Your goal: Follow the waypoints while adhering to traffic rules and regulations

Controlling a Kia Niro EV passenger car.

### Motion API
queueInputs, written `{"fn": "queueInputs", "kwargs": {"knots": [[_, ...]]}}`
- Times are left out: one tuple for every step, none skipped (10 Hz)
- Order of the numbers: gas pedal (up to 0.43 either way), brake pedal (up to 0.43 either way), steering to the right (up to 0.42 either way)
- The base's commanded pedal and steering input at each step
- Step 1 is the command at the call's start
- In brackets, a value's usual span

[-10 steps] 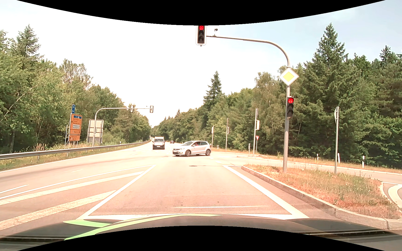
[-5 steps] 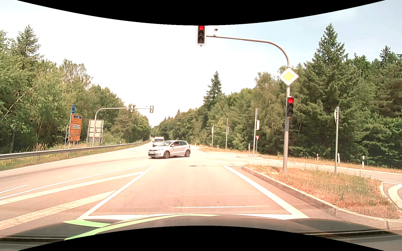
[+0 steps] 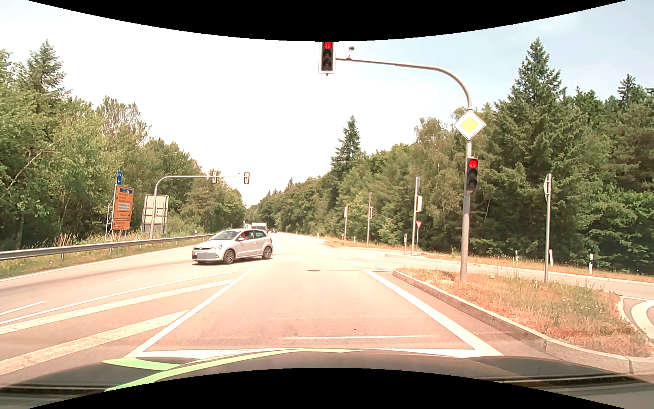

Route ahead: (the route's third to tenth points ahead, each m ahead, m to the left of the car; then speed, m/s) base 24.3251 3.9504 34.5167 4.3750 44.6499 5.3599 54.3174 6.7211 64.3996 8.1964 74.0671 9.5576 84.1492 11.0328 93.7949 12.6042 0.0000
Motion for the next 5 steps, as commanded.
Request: {"fn": "queueInputs", "kwargs": {"knots": [[0.0, 0.262, -0.014], [0.0, 0.262, -0.014], [0.0, 0.262, -0.015], [0.0, 0.262, -0.015], [0.0, 0.262, -0.014]]}}
